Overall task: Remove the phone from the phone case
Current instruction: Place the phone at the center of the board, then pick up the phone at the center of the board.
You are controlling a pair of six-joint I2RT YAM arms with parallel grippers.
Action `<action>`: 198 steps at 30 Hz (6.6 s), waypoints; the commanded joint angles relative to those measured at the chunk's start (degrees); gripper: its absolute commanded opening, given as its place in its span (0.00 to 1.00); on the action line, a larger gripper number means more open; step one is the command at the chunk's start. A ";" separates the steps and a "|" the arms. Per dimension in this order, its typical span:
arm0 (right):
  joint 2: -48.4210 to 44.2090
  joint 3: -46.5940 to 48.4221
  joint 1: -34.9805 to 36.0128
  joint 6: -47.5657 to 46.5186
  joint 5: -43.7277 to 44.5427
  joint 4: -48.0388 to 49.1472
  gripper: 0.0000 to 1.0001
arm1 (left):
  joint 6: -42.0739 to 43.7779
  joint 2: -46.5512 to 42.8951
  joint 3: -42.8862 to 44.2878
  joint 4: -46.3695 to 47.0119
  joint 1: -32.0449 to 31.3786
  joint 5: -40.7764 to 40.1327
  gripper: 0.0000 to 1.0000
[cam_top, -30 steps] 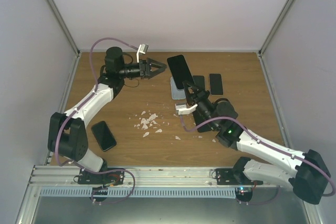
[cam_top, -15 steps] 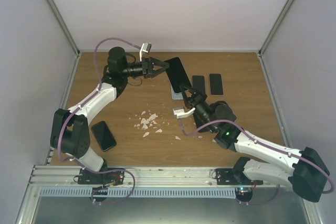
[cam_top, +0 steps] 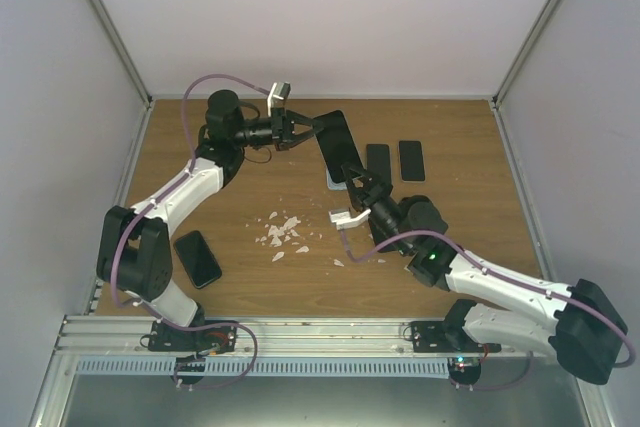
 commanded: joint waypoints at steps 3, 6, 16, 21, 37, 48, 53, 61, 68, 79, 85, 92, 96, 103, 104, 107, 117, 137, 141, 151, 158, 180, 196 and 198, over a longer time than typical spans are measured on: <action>-1.81 -0.39 0.04 2.71 -0.38 3.21 0.43 | 3.45 -0.47 -0.24 5.22 1.85 -1.32 0.00; -2.32 -0.92 -0.86 3.99 -0.38 1.63 0.57 | 3.59 -0.73 -0.94 5.15 2.94 -1.31 0.00; -5.61 -3.08 -6.37 8.81 -1.84 -4.08 0.94 | 12.44 -0.65 -5.16 -0.68 4.16 -0.12 0.00; -7.77 -4.07 -10.33 12.83 -2.25 -7.60 0.99 | 18.11 1.47 -7.10 -4.93 3.56 1.14 0.00; -13.19 -4.24 -18.88 21.63 -0.89 -17.44 1.00 | 30.23 12.38 -12.54 -6.40 -5.28 -2.43 0.00; -11.88 -3.02 -19.91 23.98 -1.48 -19.43 1.00 | 33.60 20.26 -10.77 -6.36 -6.84 -5.28 0.00; -11.38 -2.78 -19.91 24.60 -1.71 -19.87 1.00 | 34.00 23.01 -9.17 -6.59 -7.38 -4.78 0.00; -10.24 -1.85 -19.95 24.87 -1.82 -20.35 1.00 | 37.12 26.76 -5.21 -10.86 -8.01 -5.11 0.06; -9.96 -1.52 -19.93 25.29 -2.05 -20.64 0.99 | 39.91 27.49 -3.72 -14.72 -8.13 -6.29 0.10; -9.89 -1.08 -20.00 25.48 -2.21 -21.20 1.00 | 43.29 29.01 -2.51 -19.59 -8.55 -6.99 0.08; -9.80 -1.04 -20.00 25.44 -2.41 -21.41 0.99 | 44.11 29.86 -1.26 -20.60 -8.81 -6.60 0.03; -9.74 -0.99 -19.99 25.35 -2.49 -21.59 1.00 | 45.62 30.78 0.84 -24.23 -8.81 -8.46 0.24; -9.80 -0.91 -19.96 25.49 -2.52 -21.76 1.00 | 45.95 30.17 1.30 -25.72 -8.81 -9.80 0.33; -10.11 -0.58 -20.00 25.28 -2.20 -22.12 1.00 | 49.10 26.48 1.28 -31.74 -8.99 -16.15 0.69; -10.13 -0.51 -20.00 25.27 -2.24 -22.15 1.00 | 49.76 25.79 1.25 -32.79 -8.98 -17.17 0.74; -10.22 -0.25 -20.05 25.16 -2.15 -22.13 1.00 | 51.78 23.58 1.25 -36.01 -8.98 -20.85 0.95; -10.64 0.73 -19.96 24.49 -1.76 -21.83 1.00 | 58.13 10.13 0.55 -44.22 -8.00 -33.54 0.99; -10.86 2.92 -19.98 24.31 -2.03 -21.77 1.00 | 52.55 -13.57 -9.16 -70.39 17.13 -48.49 0.99; -10.37 3.34 -20.04 24.31 -2.26 -21.69 1.00 | 51.12 -11.88 -9.69 -75.70 23.74 -50.59 0.99; -9.02 4.37 -20.00 23.84 -2.10 -21.78 1.00 | 50.91 -8.27 -15.36 -77.24 32.99 -57.46 0.99; -8.56 4.63 -20.01 23.80 -2.08 -21.64 1.00 | 50.24 -6.59 -15.78 -78.38 35.60 -60.09 0.99; -6.36 5.83 -20.00 23.43 -2.28 -21.14 1.00 | 51.27 0.29 -16.59 -75.79 30.83 -54.73 0.99; -6.75 5.60 -20.00 23.52 -1.99 -21.26 1.00 | 51.81 1.13 -16.69 -75.12 25.28 -53.43 0.83; -6.79 5.60 -19.98 23.55 -1.94 -21.32 1.00 | 51.89 1.88 -16.84 -74.98 24.02 -53.00 0.83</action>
